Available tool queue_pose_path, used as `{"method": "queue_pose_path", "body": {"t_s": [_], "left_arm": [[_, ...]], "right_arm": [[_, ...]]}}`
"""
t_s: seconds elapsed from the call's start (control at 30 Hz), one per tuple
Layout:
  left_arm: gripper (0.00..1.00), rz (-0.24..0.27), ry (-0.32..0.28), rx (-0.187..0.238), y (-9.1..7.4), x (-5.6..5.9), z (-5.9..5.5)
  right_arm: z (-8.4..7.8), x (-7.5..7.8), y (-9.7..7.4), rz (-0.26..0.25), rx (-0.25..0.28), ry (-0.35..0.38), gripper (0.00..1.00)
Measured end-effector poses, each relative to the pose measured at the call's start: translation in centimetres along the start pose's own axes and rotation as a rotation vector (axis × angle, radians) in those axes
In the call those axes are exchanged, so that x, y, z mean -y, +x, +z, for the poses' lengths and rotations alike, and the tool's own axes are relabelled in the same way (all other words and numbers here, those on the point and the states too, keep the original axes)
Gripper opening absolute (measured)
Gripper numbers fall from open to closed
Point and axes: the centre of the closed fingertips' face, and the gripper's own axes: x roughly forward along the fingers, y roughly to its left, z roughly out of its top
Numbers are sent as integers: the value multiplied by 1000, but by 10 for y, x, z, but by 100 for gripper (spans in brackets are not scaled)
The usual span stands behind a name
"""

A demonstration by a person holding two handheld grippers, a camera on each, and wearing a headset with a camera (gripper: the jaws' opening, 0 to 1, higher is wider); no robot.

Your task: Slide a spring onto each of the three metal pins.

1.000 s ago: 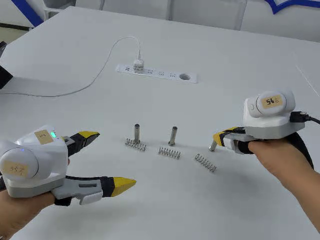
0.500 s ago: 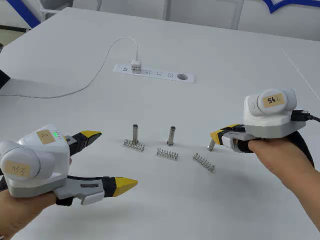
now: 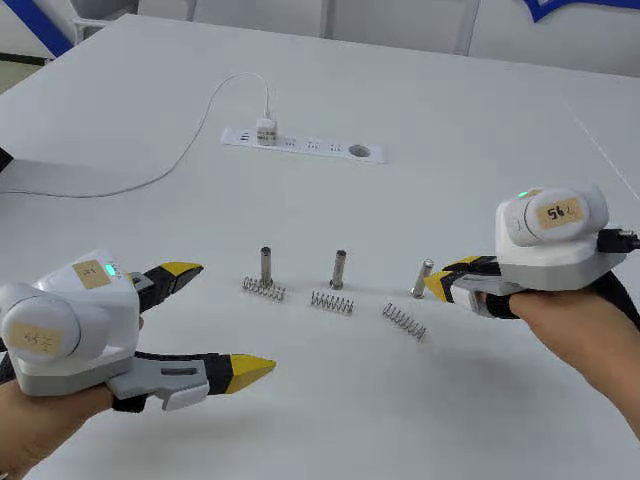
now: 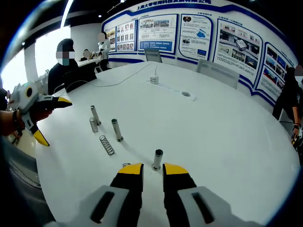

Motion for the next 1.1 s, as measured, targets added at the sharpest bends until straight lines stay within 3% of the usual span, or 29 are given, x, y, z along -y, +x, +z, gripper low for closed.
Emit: {"method": "queue_pose_path", "body": {"t_s": [0.77,1.1], "left_arm": [[85,-1,0,-3,0,1,0],[85,-2,-2,-6,0,1,-2]], "right_arm": [[-36,-32,14,122,-93,-73,17],[-51,-35,21,143,-142,-81,17]]}}
